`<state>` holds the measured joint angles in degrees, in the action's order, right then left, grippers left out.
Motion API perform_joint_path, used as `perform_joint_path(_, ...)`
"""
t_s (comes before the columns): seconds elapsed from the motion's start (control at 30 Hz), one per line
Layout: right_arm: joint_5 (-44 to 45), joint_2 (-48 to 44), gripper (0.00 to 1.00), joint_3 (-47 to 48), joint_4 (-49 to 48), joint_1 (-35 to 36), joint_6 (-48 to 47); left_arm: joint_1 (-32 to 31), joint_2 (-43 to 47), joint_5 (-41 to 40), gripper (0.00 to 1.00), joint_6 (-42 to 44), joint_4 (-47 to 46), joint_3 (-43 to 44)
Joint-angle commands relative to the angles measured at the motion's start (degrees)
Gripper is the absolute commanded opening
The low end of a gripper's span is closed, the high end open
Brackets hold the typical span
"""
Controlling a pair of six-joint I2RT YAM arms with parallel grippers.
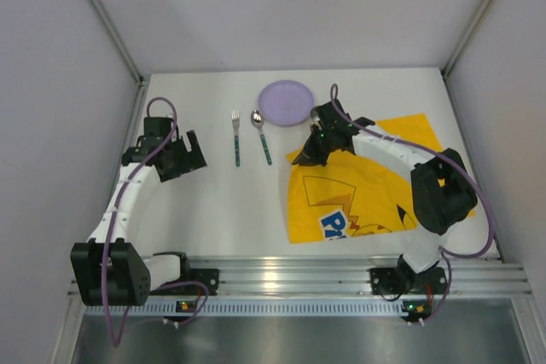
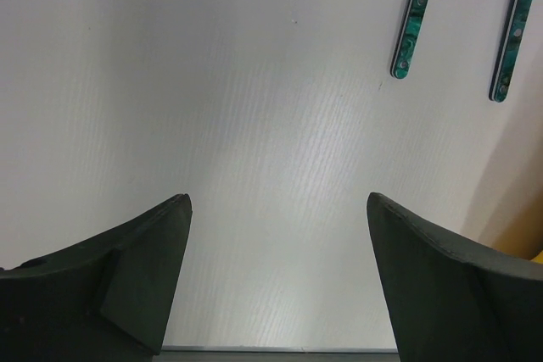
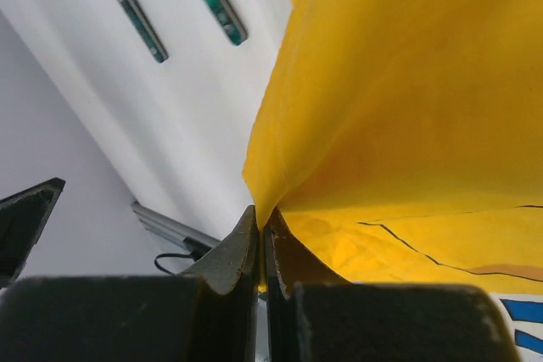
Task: Set the dinner table for one person
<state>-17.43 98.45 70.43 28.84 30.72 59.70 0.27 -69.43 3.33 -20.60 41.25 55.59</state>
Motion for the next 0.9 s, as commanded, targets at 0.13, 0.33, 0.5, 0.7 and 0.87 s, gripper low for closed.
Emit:
perform_joint_path(0.13, -4.19, 6.13, 0.00, 10.68, -1.50, 7.42, 8.75, -0.10, 2.19, -1.57, 0.90, 1.44, 1.28, 1.36)
perform_joint_path(0.33, -8.14, 9.56, 0.99, 14.55, -3.53, 9.80, 9.82, -0.10, 2.89, -1.66, 0.90, 1.79, 1.81, 1.97)
perform_joint_path(0.5, -5.96, 6.32, 1.00, 13.16, 0.23, 7.78, 4.92, -0.01, 3.16, -0.96, 0.91, 2.32, 1.81, 1.62)
perform_joint_path(0.7, 3.01, -0.88, 1.00, 4.47, 6.49, 0.49, -4.14, -0.01, 1.58, 1.67, 0.91, 2.06, -0.47, 1.71)
perform_joint_path(0.87, 7.39, -3.35, 1.00, -4.68, 6.58, -7.15, -9.59, -2.47, -3.86, 2.47, 0.91, 1.00, -3.81, 3.02)
